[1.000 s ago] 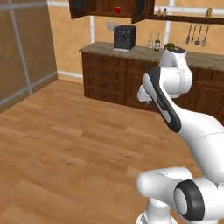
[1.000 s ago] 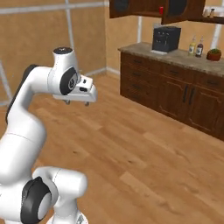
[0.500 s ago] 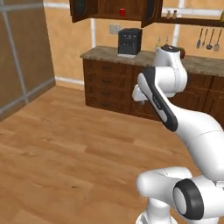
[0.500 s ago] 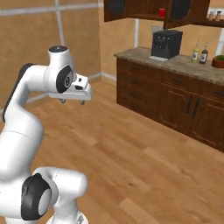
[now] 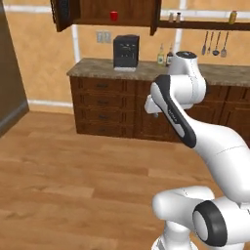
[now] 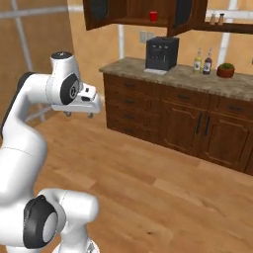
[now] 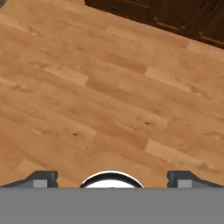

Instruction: Gather all objects into one cabinet and sort the glasses and bowls to opposite sides.

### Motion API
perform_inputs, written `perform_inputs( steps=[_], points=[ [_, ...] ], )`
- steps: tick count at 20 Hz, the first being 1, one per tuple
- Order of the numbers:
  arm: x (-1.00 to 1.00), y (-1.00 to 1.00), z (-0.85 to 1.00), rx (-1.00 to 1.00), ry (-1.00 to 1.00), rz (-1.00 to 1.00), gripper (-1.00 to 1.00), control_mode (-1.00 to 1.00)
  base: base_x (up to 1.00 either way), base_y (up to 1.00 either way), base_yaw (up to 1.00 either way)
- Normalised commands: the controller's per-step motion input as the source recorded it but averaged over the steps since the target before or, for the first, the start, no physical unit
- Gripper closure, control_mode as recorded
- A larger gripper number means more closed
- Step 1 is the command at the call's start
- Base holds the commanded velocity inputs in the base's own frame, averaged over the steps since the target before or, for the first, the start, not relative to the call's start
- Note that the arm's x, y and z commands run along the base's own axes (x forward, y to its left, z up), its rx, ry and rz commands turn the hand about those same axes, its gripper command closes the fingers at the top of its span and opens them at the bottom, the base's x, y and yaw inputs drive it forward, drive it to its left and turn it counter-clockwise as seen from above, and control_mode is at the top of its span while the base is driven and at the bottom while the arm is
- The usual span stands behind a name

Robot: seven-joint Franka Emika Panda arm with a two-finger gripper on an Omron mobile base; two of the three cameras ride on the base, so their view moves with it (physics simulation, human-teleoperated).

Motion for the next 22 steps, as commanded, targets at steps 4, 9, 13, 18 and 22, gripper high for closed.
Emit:
perform_inputs(
  steps=[4,9,13,18,22],
  points=[
    [0.0,0.0,0.0,0.0,0.0,0.0,-1.0,1.0,1.0,0.99,-0.43],
    [0.0,0.0,0.0,0.0,0.0,0.0,-1.0,1.0,1.0,0.93,-0.4],
    [0.0,0.0,0.0,0.0,0.0,0.0,-1.0,1.0,1.0,0.96,-0.38],
    [0.0,0.0,0.0,0.0,0.0,0.0,-1.0,1.0,1.0,0.77,-0.28],
    [0.0,0.0,0.0,0.0,0.0,0.0,-1.0,1.0,1.0,0.16,-0.08]
  ],
)
